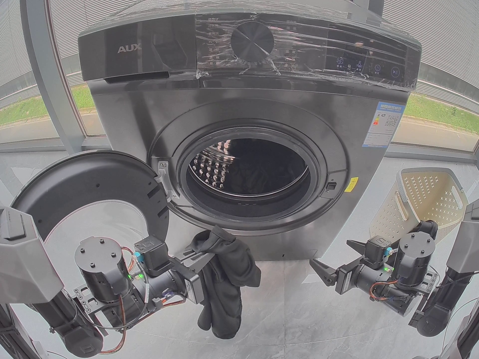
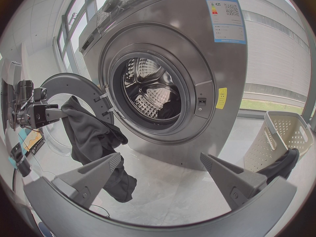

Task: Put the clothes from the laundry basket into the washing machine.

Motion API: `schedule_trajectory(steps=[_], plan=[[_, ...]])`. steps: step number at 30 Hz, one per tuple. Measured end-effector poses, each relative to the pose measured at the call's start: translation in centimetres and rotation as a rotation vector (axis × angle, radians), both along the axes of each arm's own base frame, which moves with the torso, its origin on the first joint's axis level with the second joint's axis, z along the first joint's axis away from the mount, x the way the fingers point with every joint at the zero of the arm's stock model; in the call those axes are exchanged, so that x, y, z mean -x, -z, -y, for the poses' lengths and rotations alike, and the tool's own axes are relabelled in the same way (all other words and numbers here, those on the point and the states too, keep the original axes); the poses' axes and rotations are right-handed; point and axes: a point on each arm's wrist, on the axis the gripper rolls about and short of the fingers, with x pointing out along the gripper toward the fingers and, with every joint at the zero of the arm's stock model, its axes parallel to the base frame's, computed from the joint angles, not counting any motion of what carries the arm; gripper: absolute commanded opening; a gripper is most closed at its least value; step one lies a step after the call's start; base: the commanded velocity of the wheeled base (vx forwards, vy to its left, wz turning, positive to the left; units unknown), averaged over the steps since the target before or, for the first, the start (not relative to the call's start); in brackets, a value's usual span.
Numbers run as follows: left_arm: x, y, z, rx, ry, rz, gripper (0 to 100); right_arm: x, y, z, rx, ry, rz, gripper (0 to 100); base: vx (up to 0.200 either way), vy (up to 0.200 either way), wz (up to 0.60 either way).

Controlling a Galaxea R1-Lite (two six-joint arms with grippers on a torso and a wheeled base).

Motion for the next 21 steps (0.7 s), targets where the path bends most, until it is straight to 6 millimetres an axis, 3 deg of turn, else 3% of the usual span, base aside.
schedule_trajectory(steps=[4,21], plan=[[0.11,0.21,0.17,-0.006,0.007,-0.007,0,0.00,0.02,0.00,0.000,0.000,-0.001,100,0.150,0.000,0.00],[0.39,0.37,0.59,-0.012,0.018,-0.010,0,0.00,0.04,-0.04,-0.001,-0.006,-0.002,100,0.000,0.000,0.00]])
